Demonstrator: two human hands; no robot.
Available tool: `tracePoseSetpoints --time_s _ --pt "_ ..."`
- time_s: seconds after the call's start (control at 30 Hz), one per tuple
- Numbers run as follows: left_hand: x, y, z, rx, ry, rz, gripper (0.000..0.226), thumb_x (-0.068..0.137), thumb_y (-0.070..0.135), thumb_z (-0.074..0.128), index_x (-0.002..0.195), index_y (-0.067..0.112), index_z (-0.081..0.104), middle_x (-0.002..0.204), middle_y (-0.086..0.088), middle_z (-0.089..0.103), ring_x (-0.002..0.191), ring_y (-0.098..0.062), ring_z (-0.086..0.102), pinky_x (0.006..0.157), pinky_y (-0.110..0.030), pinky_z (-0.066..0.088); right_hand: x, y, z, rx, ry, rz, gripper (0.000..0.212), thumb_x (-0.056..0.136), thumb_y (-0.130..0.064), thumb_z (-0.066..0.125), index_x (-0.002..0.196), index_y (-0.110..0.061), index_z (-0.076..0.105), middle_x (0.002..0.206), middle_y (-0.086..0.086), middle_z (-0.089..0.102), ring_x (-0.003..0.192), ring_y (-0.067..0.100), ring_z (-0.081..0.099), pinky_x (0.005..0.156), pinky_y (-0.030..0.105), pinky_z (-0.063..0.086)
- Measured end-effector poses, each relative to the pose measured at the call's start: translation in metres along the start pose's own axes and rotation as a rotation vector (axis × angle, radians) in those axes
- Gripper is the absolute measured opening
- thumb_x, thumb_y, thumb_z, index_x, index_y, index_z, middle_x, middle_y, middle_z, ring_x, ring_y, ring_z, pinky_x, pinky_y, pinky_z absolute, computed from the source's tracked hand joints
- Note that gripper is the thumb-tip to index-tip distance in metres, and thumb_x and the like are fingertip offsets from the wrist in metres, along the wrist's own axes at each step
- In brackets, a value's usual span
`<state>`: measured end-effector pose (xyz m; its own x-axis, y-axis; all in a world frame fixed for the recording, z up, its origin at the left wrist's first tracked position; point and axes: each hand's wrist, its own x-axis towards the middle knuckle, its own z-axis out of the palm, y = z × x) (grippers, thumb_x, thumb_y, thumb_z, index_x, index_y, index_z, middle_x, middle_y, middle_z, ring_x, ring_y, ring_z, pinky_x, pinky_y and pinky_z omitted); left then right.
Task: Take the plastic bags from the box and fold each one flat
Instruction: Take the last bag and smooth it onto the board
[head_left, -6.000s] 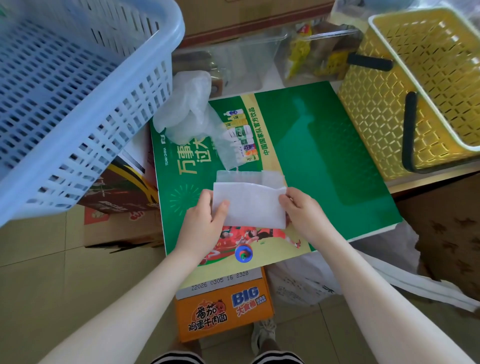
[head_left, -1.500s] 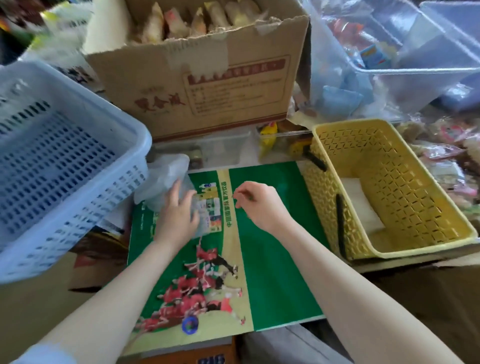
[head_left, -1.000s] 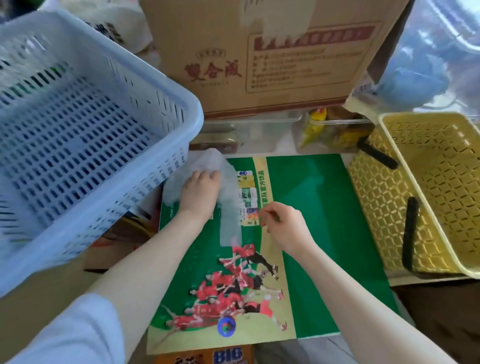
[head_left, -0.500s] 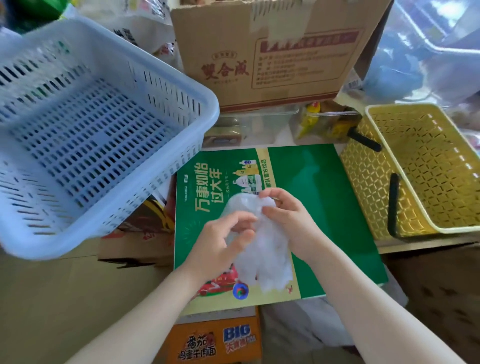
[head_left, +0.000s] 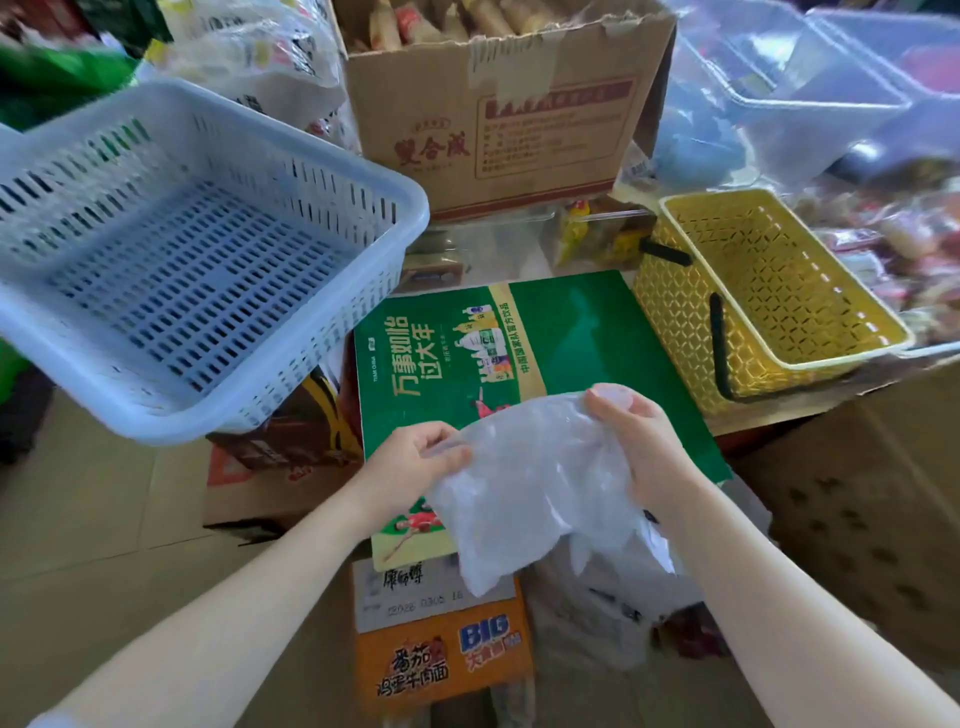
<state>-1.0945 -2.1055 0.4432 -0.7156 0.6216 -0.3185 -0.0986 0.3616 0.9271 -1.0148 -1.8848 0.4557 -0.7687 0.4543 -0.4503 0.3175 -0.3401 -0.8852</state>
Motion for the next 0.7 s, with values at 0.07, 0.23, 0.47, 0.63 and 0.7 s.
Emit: tracePoseSetpoints --time_s 0.07,0.23,0.47,0.63,0.7 --pt "-0.004 0.006 -0.001 -0.110 0.120 -0.013 0.012 0.088 0.018 0.060 0.078 0.010 0.062 0.072 0.000 0.067 0.064 -0.011 0.061 0.061 -0.022 0.046 -0.001 0.008 -0.014 -0.415 0.089 -0.092 0.006 0.087 -0.014 0.062 0.081 -0.016 0.061 0.074 0.001 0.059 0.068 0.021 0.056 0.057 0.021 0.043" --pt "-0.011 0.026 0.011 -0.034 0.134 0.091 0.014 0.086 0.022 0.064 0.075 0.014 0.065 0.065 0.001 0.063 0.061 -0.012 0.056 0.062 -0.024 0.043 -0.024 0.004 -0.004 -1.017 -0.072 -0.437 0.040 0.087 -0.022 0.063 0.126 -0.016 0.053 0.119 -0.007 0.051 0.113 0.005 0.045 0.090 0.012 0.030" --pt "-0.027 0.045 0.028 -0.103 0.032 0.233 0.021 0.080 0.032 0.068 0.082 0.011 0.068 0.073 -0.006 0.065 0.068 -0.016 0.058 0.065 -0.030 0.047 -0.049 -0.018 0.033 -0.842 -0.373 -0.506 0.015 0.081 -0.022 0.071 0.077 -0.029 0.058 0.069 -0.011 0.055 0.062 0.004 0.048 0.059 0.020 0.039" --pt "-0.039 0.035 0.028 -0.293 0.100 0.056 0.022 0.079 0.027 0.062 0.071 0.007 0.063 0.057 0.004 0.062 0.050 -0.009 0.055 0.049 -0.019 0.044 -0.049 -0.006 0.018 -0.663 -0.156 -0.392 0.033 0.084 -0.013 0.066 0.059 -0.012 0.044 0.053 -0.005 0.037 0.046 0.005 0.030 0.044 0.017 0.024" --pt "-0.041 0.022 0.028 -0.304 0.147 -0.025 0.022 0.083 0.023 0.061 0.070 0.005 0.062 0.052 0.005 0.060 0.046 -0.009 0.051 0.046 -0.019 0.041 -0.047 -0.003 0.009 -0.590 -0.028 -0.355 0.028 0.089 -0.014 0.060 0.064 -0.004 0.050 0.055 -0.003 0.037 0.046 0.004 0.030 0.045 0.018 0.023"
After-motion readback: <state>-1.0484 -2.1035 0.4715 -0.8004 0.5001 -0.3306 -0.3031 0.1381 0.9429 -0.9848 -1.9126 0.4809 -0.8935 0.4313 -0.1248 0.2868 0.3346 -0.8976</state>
